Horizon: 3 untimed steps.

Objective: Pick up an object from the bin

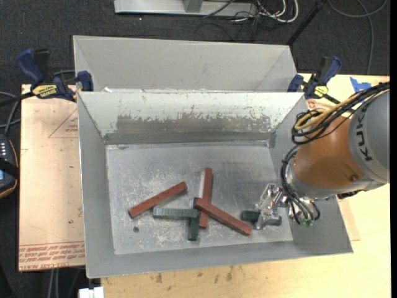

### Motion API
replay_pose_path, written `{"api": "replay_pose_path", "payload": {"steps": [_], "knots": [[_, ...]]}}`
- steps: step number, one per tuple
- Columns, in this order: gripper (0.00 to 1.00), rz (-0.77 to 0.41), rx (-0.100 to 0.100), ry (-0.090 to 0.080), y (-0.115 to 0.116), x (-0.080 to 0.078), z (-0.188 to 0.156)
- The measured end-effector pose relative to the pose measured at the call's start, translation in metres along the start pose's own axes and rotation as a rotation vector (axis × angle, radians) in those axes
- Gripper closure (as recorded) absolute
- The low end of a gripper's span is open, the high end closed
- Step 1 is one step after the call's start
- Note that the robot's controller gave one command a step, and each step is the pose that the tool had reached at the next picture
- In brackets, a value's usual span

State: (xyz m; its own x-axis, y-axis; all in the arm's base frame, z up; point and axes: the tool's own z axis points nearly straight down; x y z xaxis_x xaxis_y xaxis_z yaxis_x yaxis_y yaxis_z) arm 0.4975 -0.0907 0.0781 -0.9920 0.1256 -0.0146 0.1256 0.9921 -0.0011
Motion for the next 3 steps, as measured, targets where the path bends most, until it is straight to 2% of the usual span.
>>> {"api": "replay_pose_path", "payload": {"steps": [2, 3], "knots": [[1.0, -0.001, -0.002, 0.019, 0.001, 0.004, -0.016], [1.0, -0.001, -0.002, 0.02, 0.001, 0.003, -0.036]]}}
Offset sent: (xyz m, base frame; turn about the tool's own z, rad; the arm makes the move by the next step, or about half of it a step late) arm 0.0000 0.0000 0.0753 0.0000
